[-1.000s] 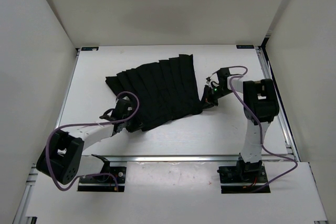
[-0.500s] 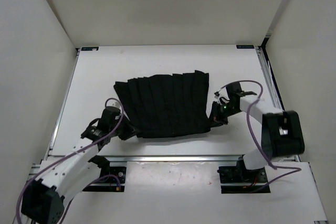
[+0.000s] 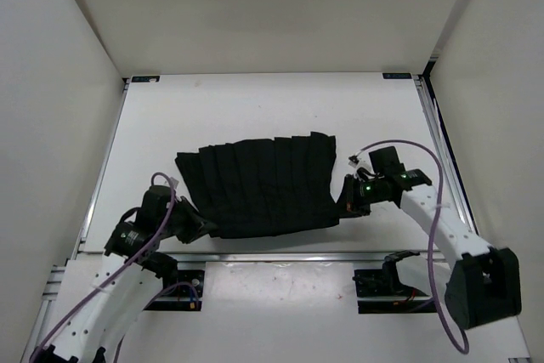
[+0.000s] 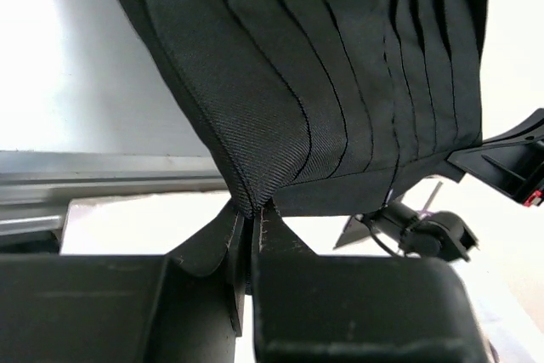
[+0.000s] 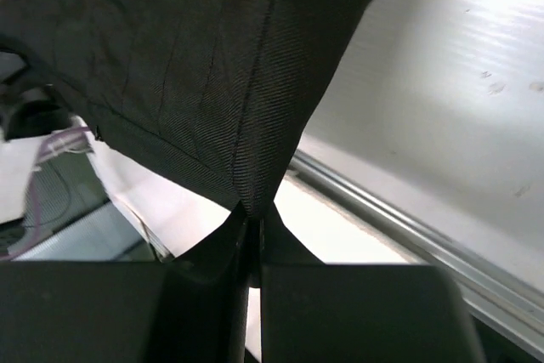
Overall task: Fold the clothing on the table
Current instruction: Fold the skirt
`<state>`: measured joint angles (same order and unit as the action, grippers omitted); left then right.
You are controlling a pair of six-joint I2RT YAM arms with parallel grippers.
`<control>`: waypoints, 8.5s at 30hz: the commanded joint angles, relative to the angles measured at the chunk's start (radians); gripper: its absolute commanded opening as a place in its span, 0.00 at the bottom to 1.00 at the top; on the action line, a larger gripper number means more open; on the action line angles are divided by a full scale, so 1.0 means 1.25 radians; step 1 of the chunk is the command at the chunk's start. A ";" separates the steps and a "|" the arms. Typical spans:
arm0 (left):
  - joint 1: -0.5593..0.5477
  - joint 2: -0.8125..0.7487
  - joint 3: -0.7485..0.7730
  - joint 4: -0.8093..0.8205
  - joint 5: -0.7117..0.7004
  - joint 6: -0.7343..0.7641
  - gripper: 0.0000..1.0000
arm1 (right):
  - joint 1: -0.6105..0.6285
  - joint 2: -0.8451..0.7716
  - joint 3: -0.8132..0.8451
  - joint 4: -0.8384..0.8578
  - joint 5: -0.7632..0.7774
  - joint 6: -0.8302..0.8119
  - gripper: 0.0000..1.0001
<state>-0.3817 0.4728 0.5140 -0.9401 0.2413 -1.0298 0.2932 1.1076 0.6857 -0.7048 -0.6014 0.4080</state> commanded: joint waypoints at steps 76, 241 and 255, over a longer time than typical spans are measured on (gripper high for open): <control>0.151 0.356 0.333 0.107 0.055 -0.020 0.00 | -0.054 0.614 0.848 -0.234 0.144 -0.037 0.00; 0.035 0.875 0.271 0.369 0.023 0.301 0.00 | -0.155 0.767 0.380 0.540 0.083 0.329 0.69; 0.023 0.888 0.251 0.369 0.024 0.305 0.00 | -0.141 0.763 0.347 0.631 0.064 0.340 0.06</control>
<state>-0.3500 1.5833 0.8387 -0.4870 0.2756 -0.6613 0.1135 2.0567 1.1477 0.0444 -0.5465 0.8375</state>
